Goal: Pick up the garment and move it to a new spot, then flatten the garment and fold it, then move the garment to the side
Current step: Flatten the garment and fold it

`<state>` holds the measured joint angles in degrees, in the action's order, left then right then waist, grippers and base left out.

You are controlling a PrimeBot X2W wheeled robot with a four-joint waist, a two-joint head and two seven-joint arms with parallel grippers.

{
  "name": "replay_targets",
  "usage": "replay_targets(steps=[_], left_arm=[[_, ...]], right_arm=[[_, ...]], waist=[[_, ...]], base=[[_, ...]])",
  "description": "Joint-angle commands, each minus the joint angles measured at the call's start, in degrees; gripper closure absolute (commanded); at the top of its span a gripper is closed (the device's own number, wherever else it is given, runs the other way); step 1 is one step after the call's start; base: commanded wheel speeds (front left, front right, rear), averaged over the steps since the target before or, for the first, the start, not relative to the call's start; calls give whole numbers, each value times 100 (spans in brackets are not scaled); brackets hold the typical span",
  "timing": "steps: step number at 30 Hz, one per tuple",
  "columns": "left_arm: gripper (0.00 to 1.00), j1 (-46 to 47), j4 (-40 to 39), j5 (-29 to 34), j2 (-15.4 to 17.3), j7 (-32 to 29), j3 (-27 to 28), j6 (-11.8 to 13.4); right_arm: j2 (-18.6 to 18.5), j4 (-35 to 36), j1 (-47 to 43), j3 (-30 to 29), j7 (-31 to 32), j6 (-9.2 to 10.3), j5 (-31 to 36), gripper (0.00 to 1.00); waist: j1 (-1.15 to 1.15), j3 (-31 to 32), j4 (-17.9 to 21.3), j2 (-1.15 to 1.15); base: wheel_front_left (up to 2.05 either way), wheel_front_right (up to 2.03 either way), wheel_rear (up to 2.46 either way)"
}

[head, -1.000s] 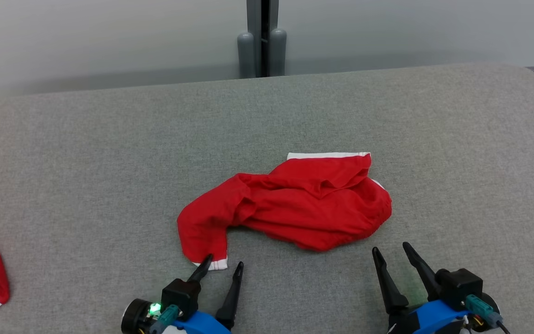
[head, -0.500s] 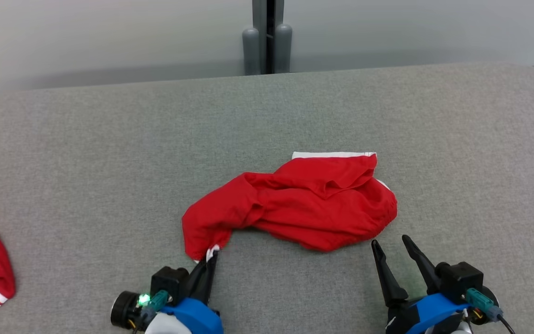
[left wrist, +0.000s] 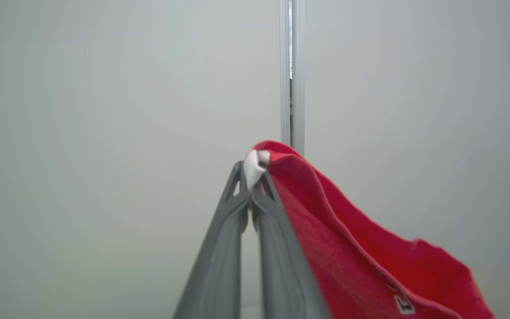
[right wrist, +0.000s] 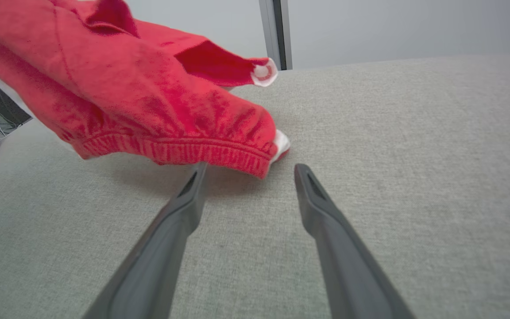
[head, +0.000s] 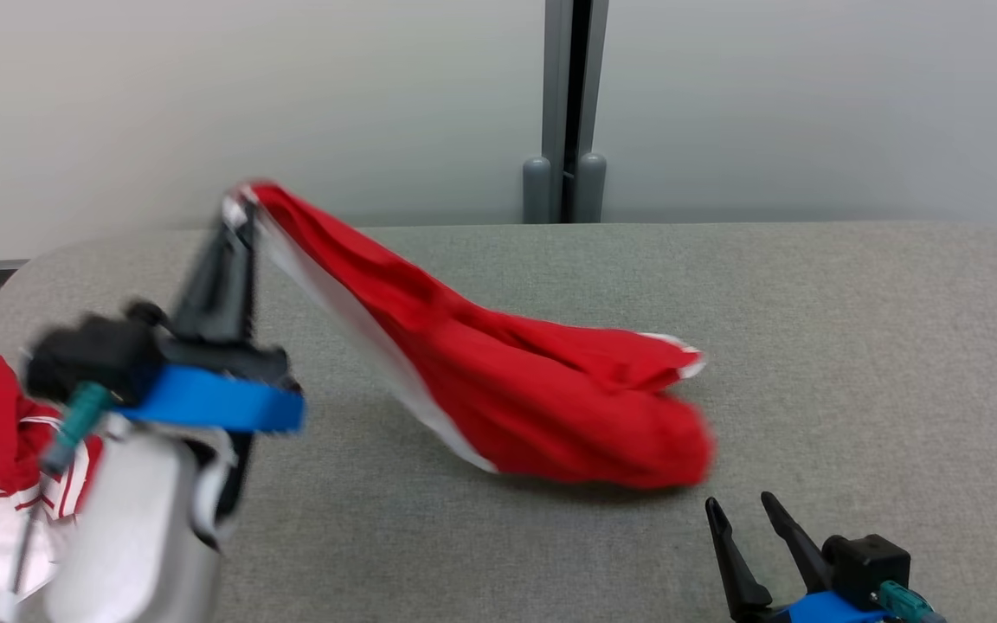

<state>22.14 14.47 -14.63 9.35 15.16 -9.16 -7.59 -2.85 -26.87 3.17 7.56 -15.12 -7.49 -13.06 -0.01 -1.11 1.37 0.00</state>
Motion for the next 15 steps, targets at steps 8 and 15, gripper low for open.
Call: replay_targets(steps=[8, 15], left_arm=[[100, 1393, -345, 243, 426, -1, -108, 19], [100, 1029, 86, 154, -249, -2, -1204, 19]], right_arm=[[-10, -10, -109, -27, -3, 0, -99, 0], [-10, -16, -142, 4, -3, 0, -156, 0]], waist=[[1, 84, -54, 0], [1, 41, 119, 0]], base=[[0, 0, 0], [0, 0, 0]])
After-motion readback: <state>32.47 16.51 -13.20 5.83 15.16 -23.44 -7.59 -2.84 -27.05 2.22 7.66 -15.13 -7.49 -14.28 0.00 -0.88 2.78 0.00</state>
